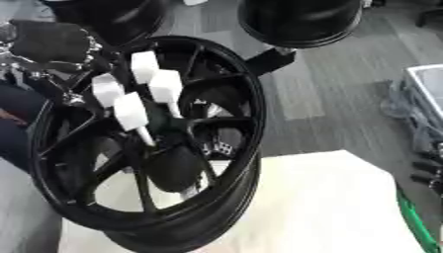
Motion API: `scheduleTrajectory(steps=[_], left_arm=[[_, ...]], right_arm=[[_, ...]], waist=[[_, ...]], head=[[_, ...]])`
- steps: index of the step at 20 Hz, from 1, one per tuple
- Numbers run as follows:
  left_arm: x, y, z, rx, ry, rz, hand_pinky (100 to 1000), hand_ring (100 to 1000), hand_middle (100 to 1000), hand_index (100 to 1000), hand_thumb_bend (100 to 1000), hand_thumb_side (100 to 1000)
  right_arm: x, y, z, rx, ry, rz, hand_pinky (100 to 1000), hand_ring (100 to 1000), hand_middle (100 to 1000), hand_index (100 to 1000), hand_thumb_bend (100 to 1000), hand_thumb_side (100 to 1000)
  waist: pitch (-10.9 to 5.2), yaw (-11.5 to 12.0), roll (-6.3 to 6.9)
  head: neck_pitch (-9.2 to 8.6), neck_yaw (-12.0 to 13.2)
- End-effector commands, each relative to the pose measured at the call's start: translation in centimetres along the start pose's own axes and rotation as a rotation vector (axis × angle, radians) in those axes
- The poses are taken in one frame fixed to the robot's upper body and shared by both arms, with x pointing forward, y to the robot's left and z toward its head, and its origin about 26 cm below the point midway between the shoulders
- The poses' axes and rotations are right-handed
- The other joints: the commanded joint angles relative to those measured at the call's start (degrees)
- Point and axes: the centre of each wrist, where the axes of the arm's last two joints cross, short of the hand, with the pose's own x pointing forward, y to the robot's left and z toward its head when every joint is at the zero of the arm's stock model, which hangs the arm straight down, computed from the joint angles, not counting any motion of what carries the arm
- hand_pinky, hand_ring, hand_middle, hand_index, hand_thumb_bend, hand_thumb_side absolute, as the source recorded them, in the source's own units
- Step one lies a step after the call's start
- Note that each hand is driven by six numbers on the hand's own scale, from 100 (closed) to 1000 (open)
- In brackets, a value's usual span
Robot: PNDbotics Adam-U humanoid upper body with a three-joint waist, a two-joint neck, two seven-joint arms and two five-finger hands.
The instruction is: Pull the pin out of the wheel hub.
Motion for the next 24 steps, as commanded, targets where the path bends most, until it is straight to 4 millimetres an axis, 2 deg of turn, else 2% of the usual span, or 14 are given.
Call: scheduleTrajectory(steps=[1, 4, 6, 8, 9, 11, 18, 24], left_arm=[[-0.5, 1.0, 0.7, -0.230, -0.181, -0.142, 645, 308, 650, 721, 312, 100], [-0.7, 1.0, 0.8, -0.198, -0.185, -0.121, 638, 295, 565, 645, 291, 100], [-0.9, 1.1, 1.0, -0.162, -0.183, -0.106, 629, 269, 459, 539, 266, 100], [-1.2, 1.2, 1.1, -0.130, -0.179, -0.094, 623, 248, 409, 493, 251, 100], [-1.4, 1.2, 1.2, -0.113, -0.177, -0.088, 613, 224, 348, 443, 233, 100], [-1.6, 1.2, 1.4, -0.083, -0.171, -0.074, 606, 210, 307, 409, 229, 100], [-2.8, 2.8, 3.1, 0.011, -0.142, -0.060, 608, 195, 273, 381, 226, 100], [-3.7, 5.6, 8.2, 0.128, -0.037, -0.087, 620, 195, 280, 387, 228, 100]], right_arm=[[1.2, -0.4, -0.3, 0.000, -0.041, 0.017, 691, 755, 764, 923, 100, 996], [1.2, -0.4, -0.3, 0.000, -0.040, 0.017, 691, 755, 764, 923, 100, 997], [1.1, -0.4, -0.2, -0.001, -0.039, 0.017, 692, 755, 764, 923, 100, 997], [1.1, -0.4, -0.2, -0.001, -0.037, 0.017, 692, 755, 764, 923, 100, 998], [1.1, -0.4, -0.2, -0.002, -0.037, 0.016, 692, 755, 764, 923, 100, 998], [1.1, -0.4, -0.2, -0.002, -0.036, 0.016, 692, 755, 764, 923, 100, 999], [0.9, -0.4, -0.2, -0.003, -0.026, 0.012, 693, 755, 764, 923, 100, 1000], [0.5, -0.7, -0.1, -0.014, -0.011, 0.010, 694, 755, 764, 923, 100, 1000]], waist=[[-0.58, 0.0, -0.26], [-0.59, 0.1, -0.30], [-0.63, 0.2, -0.34], [-0.66, 0.3, -0.36], [-0.67, 0.3, -0.38], [-0.69, 0.3, -0.41], [-0.85, 0.6, -0.54], [-1.17, 1.5, -0.44]], head=[[-0.12, 0.1], [-0.12, 0.1], [-0.12, 0.0], [-0.12, 0.0], [-0.12, 0.0], [-0.12, 0.0], [-0.12, 0.0], [-0.12, -0.3]])
